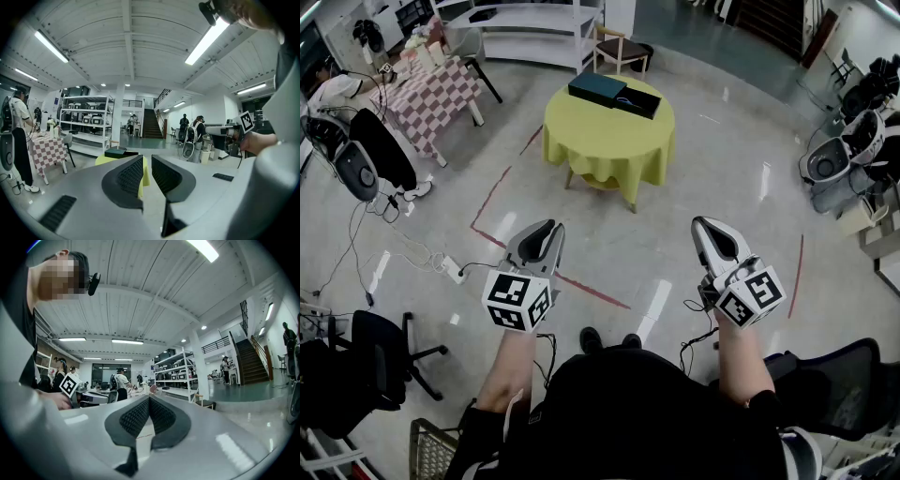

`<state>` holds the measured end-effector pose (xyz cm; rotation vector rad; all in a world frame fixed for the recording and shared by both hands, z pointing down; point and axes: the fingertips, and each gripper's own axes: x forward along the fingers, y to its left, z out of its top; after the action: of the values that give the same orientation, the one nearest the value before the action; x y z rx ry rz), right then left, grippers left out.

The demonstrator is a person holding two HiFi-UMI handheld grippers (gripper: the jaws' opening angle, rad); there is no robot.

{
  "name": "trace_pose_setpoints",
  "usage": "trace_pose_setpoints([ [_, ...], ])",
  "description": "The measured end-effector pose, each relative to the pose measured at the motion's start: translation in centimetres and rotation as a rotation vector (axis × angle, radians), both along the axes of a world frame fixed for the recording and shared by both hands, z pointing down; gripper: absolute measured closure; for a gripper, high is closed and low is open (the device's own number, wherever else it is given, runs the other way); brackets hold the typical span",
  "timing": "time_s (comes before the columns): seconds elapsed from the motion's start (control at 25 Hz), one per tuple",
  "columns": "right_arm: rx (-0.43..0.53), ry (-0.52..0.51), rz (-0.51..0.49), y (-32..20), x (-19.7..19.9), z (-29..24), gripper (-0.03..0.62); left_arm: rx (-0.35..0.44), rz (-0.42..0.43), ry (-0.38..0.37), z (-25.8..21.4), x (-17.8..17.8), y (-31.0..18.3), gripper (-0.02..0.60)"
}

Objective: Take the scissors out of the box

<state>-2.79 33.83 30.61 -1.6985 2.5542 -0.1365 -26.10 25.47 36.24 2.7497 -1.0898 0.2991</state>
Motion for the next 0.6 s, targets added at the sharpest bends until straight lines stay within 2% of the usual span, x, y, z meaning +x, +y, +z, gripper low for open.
trace_pose_setpoints([
  [0.32,-0.014,-0.02,0.02,1.3,3.8,1.0,0.586,-0.004,0.021,-0.008,0.1,4.0,1.3,0.523],
  [0.52,0.005,0.018,0.009,2.1,5.1,0.9,0.585,0.004,0.024,-0.013,0.0,6.1,1.6,0.525],
  [0.6,0.011,-0.013,-0.011,2.6,5.8,0.9,0.585,0.01,0.023,-0.015,-0.1,7.2,1.8,0.526],
])
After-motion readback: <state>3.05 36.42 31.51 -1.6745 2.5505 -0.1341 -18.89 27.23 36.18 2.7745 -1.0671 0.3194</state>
